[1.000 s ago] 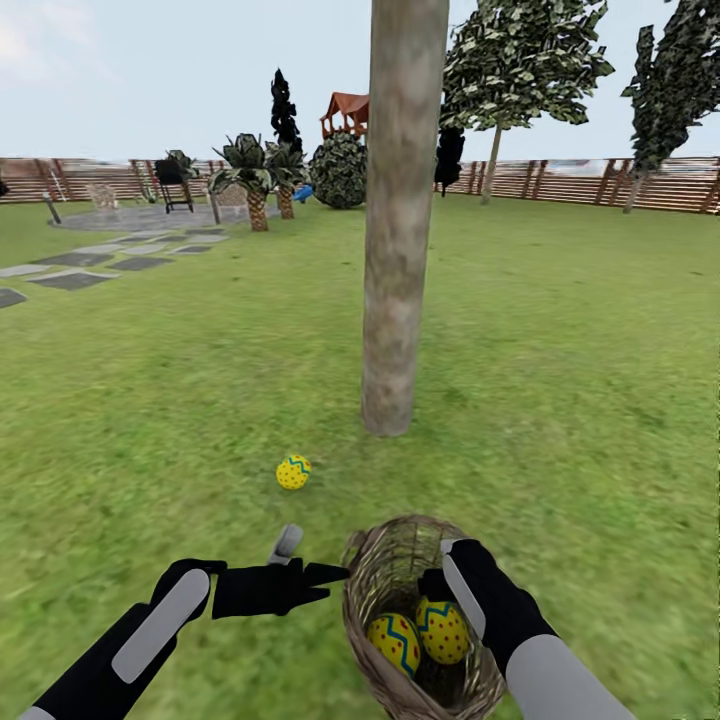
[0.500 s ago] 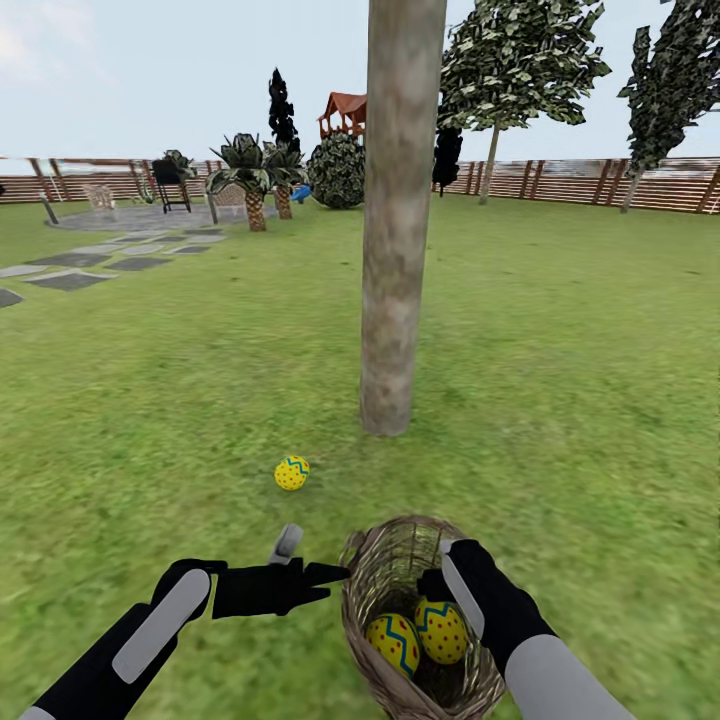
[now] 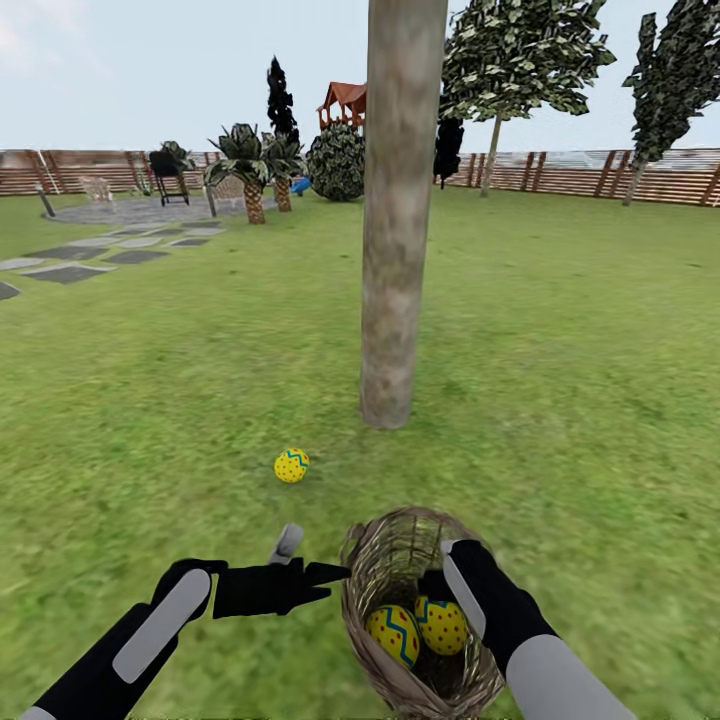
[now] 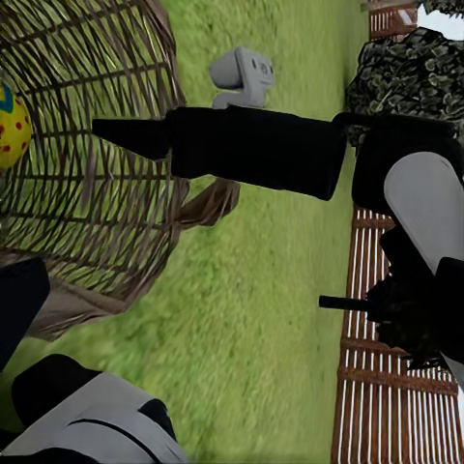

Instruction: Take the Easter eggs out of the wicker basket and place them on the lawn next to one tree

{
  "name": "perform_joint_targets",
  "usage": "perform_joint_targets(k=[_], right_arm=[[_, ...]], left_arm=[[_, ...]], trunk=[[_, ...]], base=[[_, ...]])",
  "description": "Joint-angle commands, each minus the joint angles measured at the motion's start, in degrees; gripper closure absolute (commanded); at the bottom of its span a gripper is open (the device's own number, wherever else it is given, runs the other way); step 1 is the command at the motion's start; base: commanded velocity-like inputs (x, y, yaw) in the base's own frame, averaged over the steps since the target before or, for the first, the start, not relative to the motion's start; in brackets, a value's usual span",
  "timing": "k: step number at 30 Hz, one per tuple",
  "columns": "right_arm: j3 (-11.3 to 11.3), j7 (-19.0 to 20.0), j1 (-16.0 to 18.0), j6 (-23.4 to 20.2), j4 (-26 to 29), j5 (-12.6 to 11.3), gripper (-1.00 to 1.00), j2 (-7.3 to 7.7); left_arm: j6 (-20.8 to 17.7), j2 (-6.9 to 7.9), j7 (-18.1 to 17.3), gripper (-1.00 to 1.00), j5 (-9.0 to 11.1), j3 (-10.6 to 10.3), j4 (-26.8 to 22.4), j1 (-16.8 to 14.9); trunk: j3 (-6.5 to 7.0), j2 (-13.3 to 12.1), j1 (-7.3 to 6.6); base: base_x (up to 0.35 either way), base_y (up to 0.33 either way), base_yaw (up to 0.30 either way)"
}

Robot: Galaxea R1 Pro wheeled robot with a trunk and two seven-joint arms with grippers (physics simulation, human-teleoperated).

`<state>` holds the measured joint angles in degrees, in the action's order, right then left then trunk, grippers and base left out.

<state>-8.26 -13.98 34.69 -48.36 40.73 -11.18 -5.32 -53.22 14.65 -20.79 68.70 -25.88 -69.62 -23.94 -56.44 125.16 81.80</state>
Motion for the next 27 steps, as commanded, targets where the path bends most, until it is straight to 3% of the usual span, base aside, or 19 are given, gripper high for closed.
perform_joint_targets(k=[1,5,27], right_arm=[[-0.18,-0.53,0.03,-0.16,0.04,-0.60,-1.00,0.03],[-0.18,-0.53,0.03,-0.16,-0.02,-0.59,-1.00,0.05],[-0.18,-0.53,0.03,-0.16,-0.03,-0.68,-1.00,-0.03]], left_arm=[[-0.05,0.04,-0.31,-1.00,-0.15,-0.10,0.01,-0.05],[0.02,-0.04,-0.31,-1.00,-0.21,-0.13,0.01,-0.05],[0.04,-0.05,-0.31,-1.00,-0.23,-0.11,-0.22,-0.05]], trunk=[[-0.33,0.44,0.22],[-1.42,2.04,1.09],[-3.48,2.04,1.09]], base=[[0.000,0.000,0.000],[0.000,0.000,0.000],[0.000,0.000,0.000]])
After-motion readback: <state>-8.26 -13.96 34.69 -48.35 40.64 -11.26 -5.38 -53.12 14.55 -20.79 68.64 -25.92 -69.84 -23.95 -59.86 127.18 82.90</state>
